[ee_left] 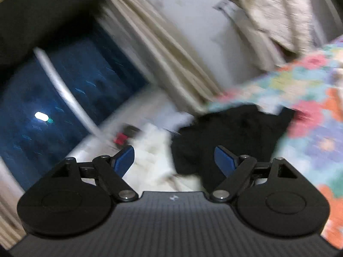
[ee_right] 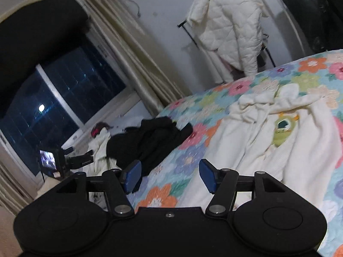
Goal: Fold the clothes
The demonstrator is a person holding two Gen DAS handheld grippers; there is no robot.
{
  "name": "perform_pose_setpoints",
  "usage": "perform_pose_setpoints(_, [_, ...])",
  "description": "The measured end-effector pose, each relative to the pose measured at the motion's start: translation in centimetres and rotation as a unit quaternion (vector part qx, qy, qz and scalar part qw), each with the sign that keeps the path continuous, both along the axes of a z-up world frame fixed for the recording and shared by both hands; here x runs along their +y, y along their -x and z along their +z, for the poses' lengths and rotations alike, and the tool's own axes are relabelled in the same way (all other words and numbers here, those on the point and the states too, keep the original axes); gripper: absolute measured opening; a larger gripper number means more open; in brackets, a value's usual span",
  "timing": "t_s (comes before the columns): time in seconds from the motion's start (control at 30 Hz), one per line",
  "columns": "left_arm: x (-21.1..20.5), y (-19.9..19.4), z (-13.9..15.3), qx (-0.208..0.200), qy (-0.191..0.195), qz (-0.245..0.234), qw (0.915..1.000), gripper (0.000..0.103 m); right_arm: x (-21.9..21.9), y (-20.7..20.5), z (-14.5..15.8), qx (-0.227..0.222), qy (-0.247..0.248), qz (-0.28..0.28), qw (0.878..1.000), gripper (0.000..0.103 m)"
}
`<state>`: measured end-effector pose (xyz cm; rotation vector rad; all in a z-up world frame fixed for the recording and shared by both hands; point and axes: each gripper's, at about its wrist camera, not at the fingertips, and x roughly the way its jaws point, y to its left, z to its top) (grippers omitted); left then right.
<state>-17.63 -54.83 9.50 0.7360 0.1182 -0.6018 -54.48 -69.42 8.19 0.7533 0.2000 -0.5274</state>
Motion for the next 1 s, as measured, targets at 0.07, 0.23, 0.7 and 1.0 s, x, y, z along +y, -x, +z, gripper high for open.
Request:
perform_pose_setpoints(0.07, [-0.5,1.0,-0.8,0.067,-0.001,-0.052,0.9964,0.082,-1.5,-1.5,-2.0,0.011,-0.029,-0.01,0.999,0.077])
perform_pose_setpoints(0.23, [-5.7,6.4,-7.5,0.275,-0.009,-0.205,0.9394,0.082,-10.4,-7.9,-9.2,0.15,-0.077,-0.112,0.979,0.075])
perform_pose_setpoints(0.7, [-15.2,14.9,-15.5,0.404,-0.061,-0.32,0.855,0.075,-14.9,-9.8,-19.1,0.115,-0.119,-0.06,0.984,0.032])
perform_pose_setpoints(1.0, [-14.9,14.4,-14.7,0.435,-0.01,-0.339,0.8341,0.078,-13.9,-9.3,-16.3,-0.056,-0.078,0.006,0.995,0.012])
